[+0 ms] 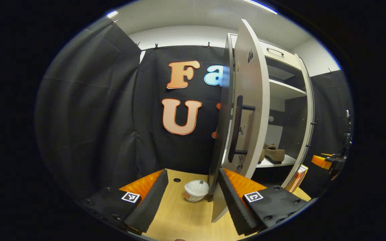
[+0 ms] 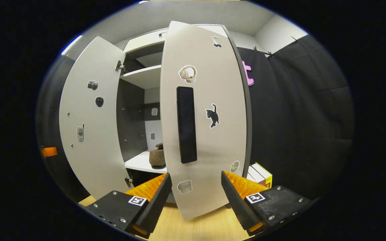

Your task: Grab one shoe with the right hand and put it into the shoe cabinet, grab the other shoe with the left hand and put it into the shoe cabinet; then close the right door with the right hand and the left door with the left hand.

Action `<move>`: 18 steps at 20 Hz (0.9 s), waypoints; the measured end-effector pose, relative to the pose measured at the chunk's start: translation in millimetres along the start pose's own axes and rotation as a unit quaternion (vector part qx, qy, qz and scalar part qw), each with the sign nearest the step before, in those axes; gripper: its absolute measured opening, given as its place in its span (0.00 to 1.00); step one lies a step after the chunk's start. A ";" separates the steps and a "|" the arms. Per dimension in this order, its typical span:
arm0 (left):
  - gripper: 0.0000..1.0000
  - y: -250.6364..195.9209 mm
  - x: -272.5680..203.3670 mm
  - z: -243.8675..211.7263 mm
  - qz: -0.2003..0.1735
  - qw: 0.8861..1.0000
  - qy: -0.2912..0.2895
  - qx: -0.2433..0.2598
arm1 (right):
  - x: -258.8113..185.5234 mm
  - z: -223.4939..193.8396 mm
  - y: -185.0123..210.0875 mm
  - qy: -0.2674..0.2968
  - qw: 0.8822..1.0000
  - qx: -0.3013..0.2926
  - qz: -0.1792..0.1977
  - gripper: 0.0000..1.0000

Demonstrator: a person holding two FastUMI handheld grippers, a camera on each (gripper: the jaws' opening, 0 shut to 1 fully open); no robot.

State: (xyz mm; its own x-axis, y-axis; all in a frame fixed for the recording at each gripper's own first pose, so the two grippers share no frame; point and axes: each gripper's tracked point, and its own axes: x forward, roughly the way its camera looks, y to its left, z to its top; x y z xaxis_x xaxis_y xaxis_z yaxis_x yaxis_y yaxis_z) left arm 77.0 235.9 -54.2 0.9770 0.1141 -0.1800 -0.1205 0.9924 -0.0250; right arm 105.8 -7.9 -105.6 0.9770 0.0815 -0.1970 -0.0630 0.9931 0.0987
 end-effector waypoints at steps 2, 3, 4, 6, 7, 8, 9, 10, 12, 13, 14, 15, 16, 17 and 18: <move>0.94 1.9 16.2 -7.8 -0.008 1.000 0.005 0.004 | -0.5 -1.9 4.5 0.002 1.000 0.000 -0.005 0.92; 0.94 1.5 22.8 -12.7 -0.012 1.000 0.009 0.003 | -1.5 -2.9 4.7 0.002 1.000 -0.001 -0.008 0.92; 0.97 -0.8 30.4 -17.0 -0.017 1.000 0.014 -0.001 | -4.2 -2.9 4.4 0.001 1.000 -0.002 -0.012 0.92; 0.96 -3.8 44.2 -23.7 -0.028 0.999 0.020 -0.005 | -7.1 -3.2 4.3 0.000 1.000 -0.004 -0.020 0.92; 0.95 -6.0 49.4 -28.8 -0.033 0.999 0.024 -0.005 | -9.0 -3.2 2.9 -0.001 1.000 -0.005 -0.023 0.92; 0.95 -9.4 54.3 -31.9 -0.038 0.999 0.027 -0.006 | -11.5 -2.6 1.0 -0.001 1.000 -0.006 -0.028 0.92; 0.95 -14.0 57.6 -33.9 -0.046 0.999 0.028 -0.007 | -14.6 -3.0 -0.9 -0.001 0.999 -0.006 -0.032 0.92; 0.99 -19.2 60.9 -34.4 -0.054 0.998 0.030 -0.009 | -16.6 -2.8 -2.6 -0.002 0.999 -0.007 -0.036 0.92; 0.99 -27.0 63.4 -37.0 -0.067 0.997 0.030 -0.010 | -20.9 -2.4 -6.8 -0.003 0.999 -0.007 -0.043 0.92; 0.99 -30.9 65.6 -37.3 -0.072 0.997 0.031 -0.011 | -23.7 -2.0 -9.5 -0.003 0.999 -0.007 -0.046 0.92; 0.98 -34.3 66.7 -38.2 -0.077 0.996 0.032 -0.011 | -25.4 -1.6 -11.1 -0.003 0.999 -0.007 -0.050 0.92; 0.97 -37.7 66.9 -39.8 -0.082 0.996 0.032 -0.013 | -27.8 -0.7 -12.9 -0.004 0.999 -0.007 -0.053 0.92; 0.97 -40.4 66.3 -39.6 -0.087 0.996 0.032 -0.013 | -29.2 0.1 -14.6 -0.005 0.998 -0.006 -0.055 0.92; 0.97 -42.3 65.5 -41.0 -0.088 0.996 0.031 -0.013 | -31.3 0.7 -16.6 -0.006 0.998 -0.006 -0.057 0.92; 0.97 -42.8 65.4 -39.6 -0.087 0.996 0.029 -0.012 | -32.3 1.2 -17.6 -0.007 0.998 -0.006 -0.058 0.92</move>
State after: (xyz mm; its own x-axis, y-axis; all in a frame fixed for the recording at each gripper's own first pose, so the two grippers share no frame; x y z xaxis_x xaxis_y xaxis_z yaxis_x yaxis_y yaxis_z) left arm 139.1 199.1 -103.8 0.9717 -0.0632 -0.2276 0.0452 0.9955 -0.0835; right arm 75.6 -28.1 -99.8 0.9806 -0.0360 -0.1925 0.0490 0.9968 0.0635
